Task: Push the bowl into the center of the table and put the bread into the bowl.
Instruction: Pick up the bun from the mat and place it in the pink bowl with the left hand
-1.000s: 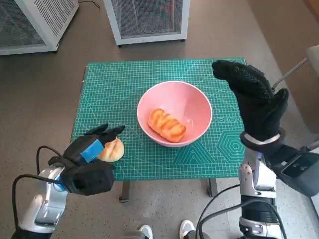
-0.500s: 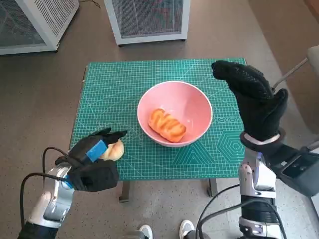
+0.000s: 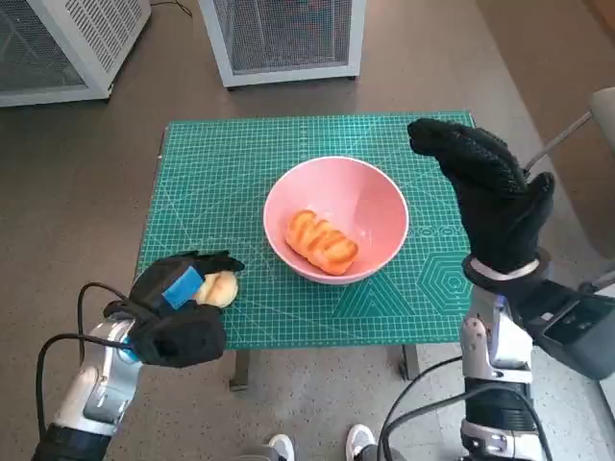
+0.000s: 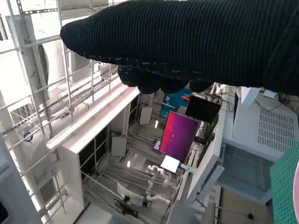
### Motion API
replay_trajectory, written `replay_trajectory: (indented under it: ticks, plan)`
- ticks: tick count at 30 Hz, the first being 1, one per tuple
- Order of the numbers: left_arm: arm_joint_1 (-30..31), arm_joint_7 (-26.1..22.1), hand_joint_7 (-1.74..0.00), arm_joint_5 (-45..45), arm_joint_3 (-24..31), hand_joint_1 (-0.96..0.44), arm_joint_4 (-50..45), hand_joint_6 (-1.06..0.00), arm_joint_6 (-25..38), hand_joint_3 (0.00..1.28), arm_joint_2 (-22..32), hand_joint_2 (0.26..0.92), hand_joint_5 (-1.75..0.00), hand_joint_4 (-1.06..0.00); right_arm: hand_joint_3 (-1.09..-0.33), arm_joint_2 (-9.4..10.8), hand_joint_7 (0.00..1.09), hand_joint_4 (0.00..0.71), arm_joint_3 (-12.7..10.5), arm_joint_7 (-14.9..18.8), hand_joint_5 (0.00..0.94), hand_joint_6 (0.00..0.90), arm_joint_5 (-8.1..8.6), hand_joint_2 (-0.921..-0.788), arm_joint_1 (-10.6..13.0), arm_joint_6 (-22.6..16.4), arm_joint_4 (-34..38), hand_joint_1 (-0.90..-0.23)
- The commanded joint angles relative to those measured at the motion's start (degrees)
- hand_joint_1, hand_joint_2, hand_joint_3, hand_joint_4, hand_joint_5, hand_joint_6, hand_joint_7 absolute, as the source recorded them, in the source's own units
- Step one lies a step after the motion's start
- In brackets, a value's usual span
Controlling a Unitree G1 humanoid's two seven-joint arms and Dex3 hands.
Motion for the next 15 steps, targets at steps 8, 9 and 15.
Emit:
replay_trajectory:
  ticks: [8,9,15]
  plan:
    - [1.1,-1.2,-1.16,-3.9,6.7,0.00,-9.7,-0.57,-2.3,0.11,2.1,0.920,-1.25,-0.66,-0.518,0.1,0.69,0.427,0.2,0.2,0.006,0.109,0.33,-0.921,1.1,1.4,0.2,-0.371]
    - [0.8,-1.5,-1.16,-4.5,7.3,0.00,-10.7,-0.57,-2.2,0.11,2.0,0.920,-1.25,-0.66,-0.519,0.1,0.69,0.427,0.2,0.3,0.006,0.109,0.33,-0.921,1.0,1.4,0.3,-0.371]
    - [-1.2,-1.9,-1.15,-6.7,10.0,0.00,-16.5,-0.59,-1.2,0.09,1.1,0.920,-1.22,-0.68,-0.522,0.2,0.70,0.428,0.3,0.3,0.005,0.111,0.23,-0.921,0.6,1.6,0.8,-0.364]
